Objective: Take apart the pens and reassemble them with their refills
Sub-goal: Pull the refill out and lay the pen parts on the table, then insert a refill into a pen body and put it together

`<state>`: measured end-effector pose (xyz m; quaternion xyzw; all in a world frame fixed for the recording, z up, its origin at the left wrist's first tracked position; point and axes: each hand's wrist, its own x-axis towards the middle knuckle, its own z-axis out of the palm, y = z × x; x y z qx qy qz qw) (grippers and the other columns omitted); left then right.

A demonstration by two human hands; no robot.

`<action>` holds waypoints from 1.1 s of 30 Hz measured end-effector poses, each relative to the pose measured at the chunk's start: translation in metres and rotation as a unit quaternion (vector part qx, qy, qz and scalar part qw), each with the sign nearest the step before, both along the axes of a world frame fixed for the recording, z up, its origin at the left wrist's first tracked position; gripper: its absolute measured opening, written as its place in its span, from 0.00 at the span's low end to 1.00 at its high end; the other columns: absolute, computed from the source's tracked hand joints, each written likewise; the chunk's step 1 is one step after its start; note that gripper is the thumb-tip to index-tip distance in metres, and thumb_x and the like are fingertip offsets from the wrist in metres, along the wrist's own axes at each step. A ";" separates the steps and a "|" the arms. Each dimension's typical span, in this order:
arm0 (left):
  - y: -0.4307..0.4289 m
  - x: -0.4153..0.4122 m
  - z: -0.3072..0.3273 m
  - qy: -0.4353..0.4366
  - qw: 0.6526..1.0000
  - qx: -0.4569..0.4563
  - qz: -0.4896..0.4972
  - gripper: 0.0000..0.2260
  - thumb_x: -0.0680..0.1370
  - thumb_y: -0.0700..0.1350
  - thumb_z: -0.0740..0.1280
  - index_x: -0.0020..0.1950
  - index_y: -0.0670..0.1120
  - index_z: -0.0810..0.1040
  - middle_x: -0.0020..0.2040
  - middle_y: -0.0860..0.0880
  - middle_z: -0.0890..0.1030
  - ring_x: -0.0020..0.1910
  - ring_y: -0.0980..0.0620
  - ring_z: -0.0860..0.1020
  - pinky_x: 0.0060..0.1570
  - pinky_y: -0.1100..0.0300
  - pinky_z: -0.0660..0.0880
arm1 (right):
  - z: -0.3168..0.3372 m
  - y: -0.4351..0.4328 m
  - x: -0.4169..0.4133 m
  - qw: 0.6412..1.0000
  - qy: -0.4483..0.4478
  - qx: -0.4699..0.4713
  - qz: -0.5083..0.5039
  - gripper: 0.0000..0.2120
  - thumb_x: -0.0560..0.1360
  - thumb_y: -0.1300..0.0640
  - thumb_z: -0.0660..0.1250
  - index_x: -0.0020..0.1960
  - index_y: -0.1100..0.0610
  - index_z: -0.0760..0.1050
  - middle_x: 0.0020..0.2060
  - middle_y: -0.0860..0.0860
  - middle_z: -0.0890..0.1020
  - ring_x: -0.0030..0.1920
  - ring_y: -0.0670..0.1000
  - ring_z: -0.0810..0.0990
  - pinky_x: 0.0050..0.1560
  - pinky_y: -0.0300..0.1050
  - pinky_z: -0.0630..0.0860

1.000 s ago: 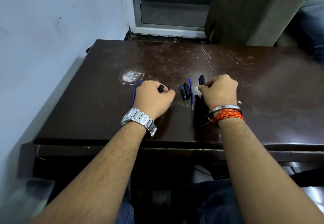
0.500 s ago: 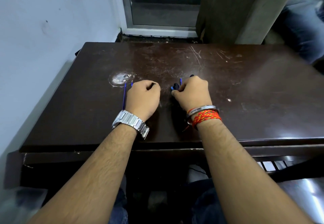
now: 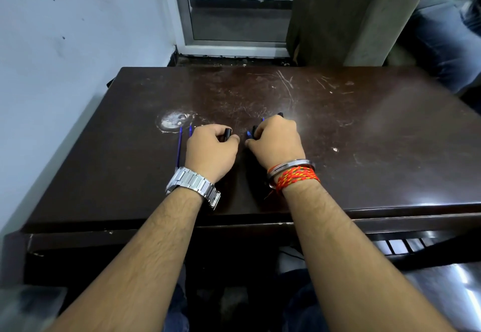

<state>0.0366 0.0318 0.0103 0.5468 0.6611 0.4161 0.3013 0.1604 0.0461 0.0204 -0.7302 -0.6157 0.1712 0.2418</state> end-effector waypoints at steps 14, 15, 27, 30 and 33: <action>0.004 -0.017 0.005 0.097 0.991 0.009 0.086 0.06 0.69 0.43 0.67 0.33 0.44 0.79 0.30 0.50 0.79 0.29 0.54 0.74 0.24 0.68 0.68 | 0.000 0.000 -0.002 1.000 0.011 0.019 0.004 0.11 0.73 0.51 0.71 0.43 0.59 0.81 0.41 0.56 0.82 0.45 0.58 0.82 0.44 0.44 0.77; 0.004 -0.023 0.007 0.131 0.986 0.000 0.105 0.06 0.69 0.43 0.66 0.35 0.42 0.79 0.30 0.48 0.78 0.28 0.53 0.72 0.24 0.64 0.66 | 0.000 0.000 -0.002 1.000 0.016 0.022 0.003 0.11 0.73 0.51 0.71 0.42 0.59 0.81 0.40 0.55 0.82 0.44 0.58 0.82 0.43 0.43 0.76; 0.008 -0.035 0.006 0.234 0.958 -0.094 0.140 0.10 0.69 0.40 0.68 0.33 0.44 0.67 0.32 0.47 0.69 0.27 0.50 0.68 0.24 0.60 0.62 | 0.001 -0.004 -0.010 0.996 0.053 0.048 0.047 0.08 0.72 0.52 0.72 0.39 0.56 0.81 0.39 0.53 0.84 0.45 0.53 0.82 0.51 0.48 0.80; 0.008 -0.037 0.007 0.241 0.954 -0.089 0.152 0.11 0.69 0.40 0.68 0.33 0.44 0.66 0.32 0.47 0.70 0.27 0.50 0.67 0.23 0.61 0.60 | 0.000 -0.003 -0.011 0.995 0.064 0.054 0.046 0.07 0.72 0.52 0.72 0.38 0.55 0.81 0.38 0.53 0.84 0.44 0.53 0.82 0.50 0.49 0.81; 0.008 -0.038 0.007 0.242 0.954 -0.110 0.139 0.10 0.69 0.41 0.69 0.35 0.44 0.68 0.38 0.43 0.75 0.32 0.44 0.72 0.28 0.58 0.66 | -0.001 -0.003 -0.012 0.995 0.063 0.058 0.053 0.07 0.72 0.52 0.72 0.38 0.55 0.81 0.38 0.52 0.84 0.43 0.53 0.82 0.50 0.48 0.81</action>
